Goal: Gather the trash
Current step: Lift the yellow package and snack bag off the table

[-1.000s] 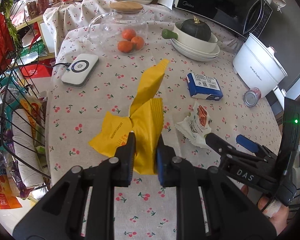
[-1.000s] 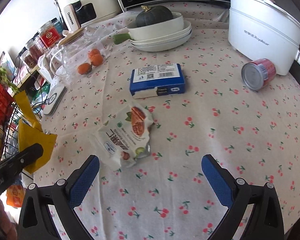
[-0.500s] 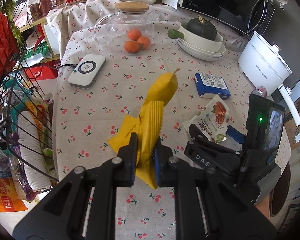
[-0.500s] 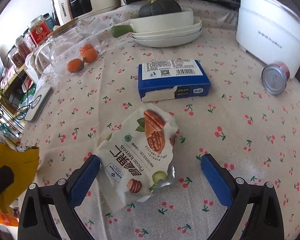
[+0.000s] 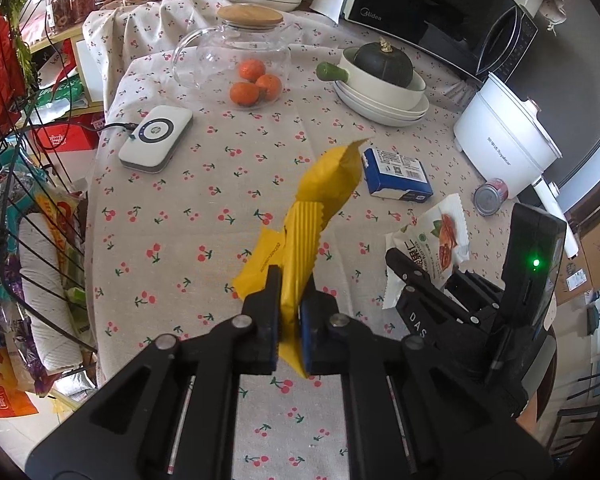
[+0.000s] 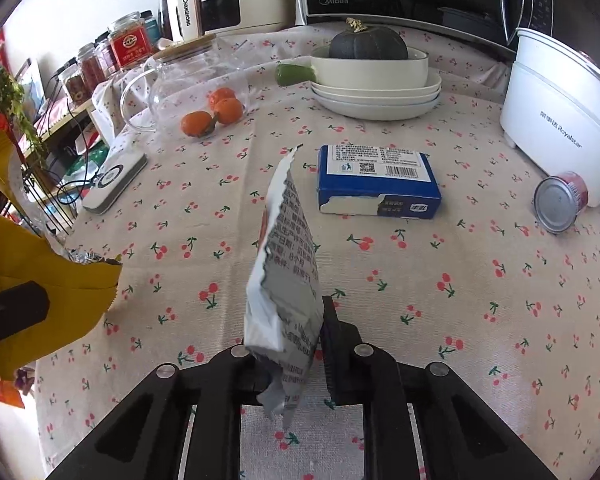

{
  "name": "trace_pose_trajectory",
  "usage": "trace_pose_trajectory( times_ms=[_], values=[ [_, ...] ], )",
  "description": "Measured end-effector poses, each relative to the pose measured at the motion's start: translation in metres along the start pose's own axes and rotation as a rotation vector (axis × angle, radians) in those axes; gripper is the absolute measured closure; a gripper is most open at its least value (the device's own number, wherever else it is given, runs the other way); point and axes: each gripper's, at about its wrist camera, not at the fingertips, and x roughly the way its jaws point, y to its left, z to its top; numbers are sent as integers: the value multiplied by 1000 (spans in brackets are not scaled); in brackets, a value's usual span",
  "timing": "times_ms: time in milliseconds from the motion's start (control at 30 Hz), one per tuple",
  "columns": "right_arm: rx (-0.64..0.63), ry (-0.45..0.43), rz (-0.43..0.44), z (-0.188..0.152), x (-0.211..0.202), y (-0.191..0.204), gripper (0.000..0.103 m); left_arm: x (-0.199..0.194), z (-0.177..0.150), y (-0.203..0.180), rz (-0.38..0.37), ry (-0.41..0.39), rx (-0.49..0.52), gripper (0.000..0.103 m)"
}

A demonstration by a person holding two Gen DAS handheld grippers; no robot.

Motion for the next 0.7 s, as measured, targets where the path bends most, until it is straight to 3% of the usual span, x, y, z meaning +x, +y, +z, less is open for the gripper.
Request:
trace_pose_trajectory(
  times_ms=[333,700],
  values=[
    [10,-63,2,3,-48,-38,87,-12,0,-37,-51,-25,45,95],
    [76,-110,14,-8,-107,-106,88,-18,-5,-116,-152,-35,127,95]
  ],
)
